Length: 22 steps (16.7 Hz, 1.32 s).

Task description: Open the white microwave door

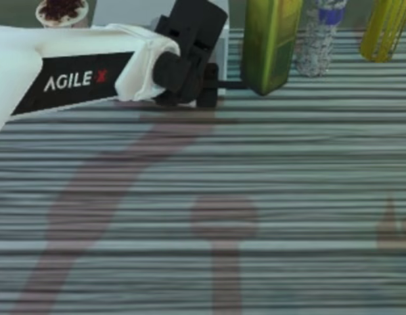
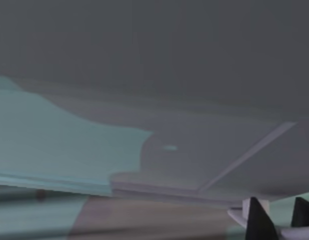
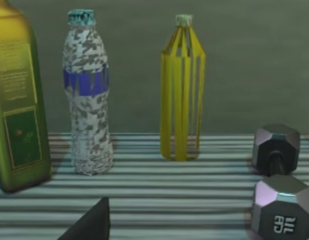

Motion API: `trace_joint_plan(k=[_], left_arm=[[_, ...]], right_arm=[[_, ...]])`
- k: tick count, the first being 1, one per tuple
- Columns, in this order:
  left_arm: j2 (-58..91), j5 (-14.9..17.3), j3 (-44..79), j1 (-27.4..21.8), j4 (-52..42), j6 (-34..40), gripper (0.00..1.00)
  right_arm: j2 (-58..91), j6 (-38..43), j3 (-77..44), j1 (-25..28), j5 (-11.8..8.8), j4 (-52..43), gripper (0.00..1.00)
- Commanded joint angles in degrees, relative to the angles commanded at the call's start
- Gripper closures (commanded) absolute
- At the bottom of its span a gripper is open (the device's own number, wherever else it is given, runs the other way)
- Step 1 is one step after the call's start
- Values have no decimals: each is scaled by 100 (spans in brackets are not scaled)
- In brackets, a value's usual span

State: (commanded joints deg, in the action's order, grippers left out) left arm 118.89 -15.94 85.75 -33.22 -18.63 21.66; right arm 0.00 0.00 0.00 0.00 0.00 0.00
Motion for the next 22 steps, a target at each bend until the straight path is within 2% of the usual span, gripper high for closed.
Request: trace_joint_plan(k=[17, 22], left_arm=[[0, 0, 0, 0, 0, 0, 100], [-113, 137, -167, 2, 111, -141, 100]], right_arm=[[0, 0, 0, 0, 0, 0, 0], [0, 0, 0, 0, 0, 0, 0]])
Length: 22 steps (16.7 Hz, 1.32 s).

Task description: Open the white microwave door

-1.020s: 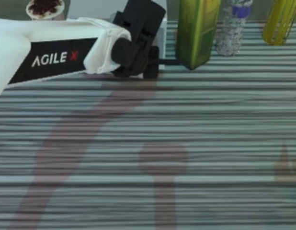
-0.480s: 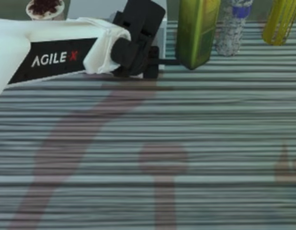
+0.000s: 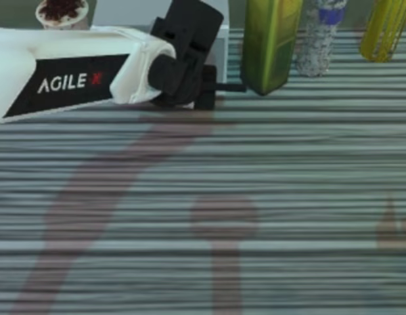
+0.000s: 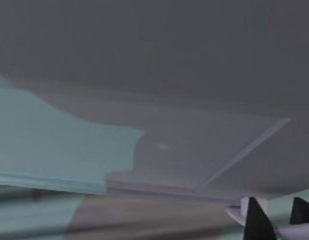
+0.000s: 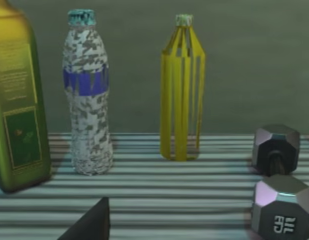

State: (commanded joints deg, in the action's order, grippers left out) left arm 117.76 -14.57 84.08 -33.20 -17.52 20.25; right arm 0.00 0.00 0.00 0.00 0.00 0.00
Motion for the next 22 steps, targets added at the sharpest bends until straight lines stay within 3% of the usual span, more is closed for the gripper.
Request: trace_joint_plan(k=[4, 22], left_arm=[[-157, 135, -246, 65, 134, -214, 100], [-157, 139, -257, 66, 133, -220, 100]], right_arm=[[0, 0, 0, 0, 0, 0, 0], [0, 0, 0, 0, 0, 0, 0]])
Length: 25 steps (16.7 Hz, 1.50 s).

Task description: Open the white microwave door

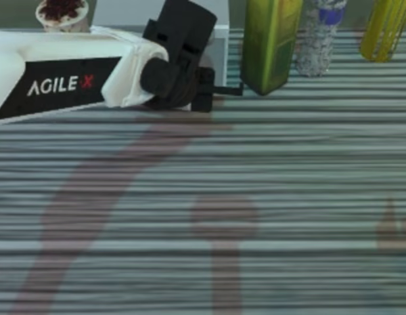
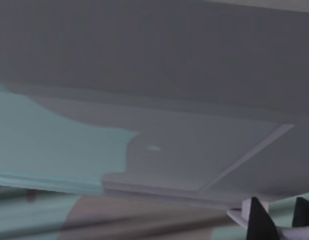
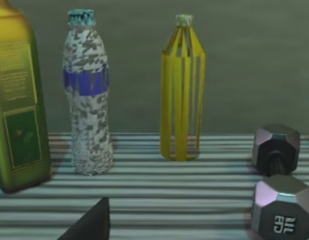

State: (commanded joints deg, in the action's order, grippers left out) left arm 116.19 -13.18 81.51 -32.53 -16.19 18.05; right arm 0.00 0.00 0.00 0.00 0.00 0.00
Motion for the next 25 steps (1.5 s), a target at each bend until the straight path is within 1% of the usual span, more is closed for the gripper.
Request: trace_joint_plan(k=[7, 9, 16, 25], left_arm=[[0, 0, 0, 0, 0, 0, 100], [6, 48, 8, -39, 4, 14, 100], [-245, 280, -369, 80, 200, -349, 100], [-247, 283, -377, 82, 202, -355, 100]], right_arm=[[0, 0, 0, 0, 0, 0, 0], [0, 0, 0, 0, 0, 0, 0], [0, 0, 0, 0, 0, 0, 0], [0, 0, 0, 0, 0, 0, 0]])
